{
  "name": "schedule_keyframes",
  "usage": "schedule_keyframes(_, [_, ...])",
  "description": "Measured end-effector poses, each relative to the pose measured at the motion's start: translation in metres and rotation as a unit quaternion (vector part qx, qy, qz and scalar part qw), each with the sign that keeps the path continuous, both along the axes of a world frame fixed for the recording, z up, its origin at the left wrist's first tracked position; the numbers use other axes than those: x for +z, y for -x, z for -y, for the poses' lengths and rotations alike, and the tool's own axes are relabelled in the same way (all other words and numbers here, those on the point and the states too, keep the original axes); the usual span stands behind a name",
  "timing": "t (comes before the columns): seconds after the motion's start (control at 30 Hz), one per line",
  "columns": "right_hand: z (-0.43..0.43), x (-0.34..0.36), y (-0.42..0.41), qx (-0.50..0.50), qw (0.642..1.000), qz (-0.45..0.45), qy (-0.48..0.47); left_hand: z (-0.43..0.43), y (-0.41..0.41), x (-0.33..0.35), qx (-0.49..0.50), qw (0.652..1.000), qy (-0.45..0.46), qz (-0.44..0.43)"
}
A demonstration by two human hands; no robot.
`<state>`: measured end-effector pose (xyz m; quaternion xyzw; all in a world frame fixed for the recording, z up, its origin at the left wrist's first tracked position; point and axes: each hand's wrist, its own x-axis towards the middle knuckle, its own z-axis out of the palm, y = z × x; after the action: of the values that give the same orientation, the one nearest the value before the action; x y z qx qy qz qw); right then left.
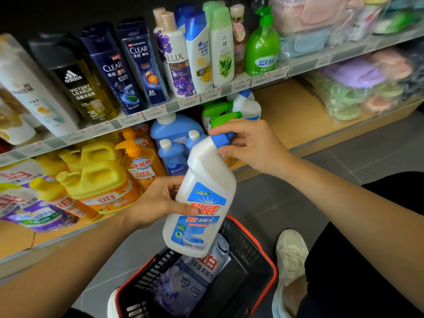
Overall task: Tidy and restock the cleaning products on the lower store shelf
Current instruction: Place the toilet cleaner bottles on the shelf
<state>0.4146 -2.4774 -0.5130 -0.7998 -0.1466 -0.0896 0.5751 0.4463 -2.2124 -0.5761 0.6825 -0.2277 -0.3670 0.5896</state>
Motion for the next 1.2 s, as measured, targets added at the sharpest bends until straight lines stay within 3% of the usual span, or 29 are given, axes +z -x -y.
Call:
schedule_keyframes(0.17, [0.003, -0.001, -0.003, -0.022, 0.999, -0.004, -0.033, 0.001, 0.002, 0.001, -0.015, 1.0, 0.008, -0.007])
schedule_keyframes(0.43, [-0.002, -0.014, -0.009, -0.032, 0.985, -0.04, -0.166, 0.002, 0.006, 0.001, 0.022, 1.0, 0.01, -0.004])
schedule_keyframes(0.53, [0.0, -0.019, -0.01, -0.016, 0.974, -0.085, -0.209, 0.001, 0.006, 0.002, 0.076, 0.997, 0.012, 0.013])
schedule_keyframes(0.67, [-0.005, -0.036, -0.006, -0.026, 0.97, -0.202, -0.131, 0.0, 0.003, 0.006, 0.129, 0.99, 0.044, 0.039])
schedule_keyframes(0.8, [-0.008, -0.054, 0.003, 0.081, 0.936, -0.319, -0.128, 0.001, 0.003, 0.012, 0.169, 0.981, 0.09, 0.034])
schedule_keyframes(1.0, [-0.036, -0.087, 0.024, 0.123, 0.94, -0.302, -0.096, 0.004, 0.005, 0.016, 0.209, 0.967, 0.149, -0.001])
schedule_keyframes(1.1, [-0.044, -0.091, 0.028, 0.096, 0.947, -0.276, -0.132, 0.005, 0.004, 0.015, 0.206, 0.963, 0.172, -0.037])
schedule_keyframes(1.2, [-0.045, -0.088, 0.027, 0.055, 0.955, -0.25, -0.152, 0.002, -0.002, 0.016, 0.209, 0.966, 0.149, -0.012])
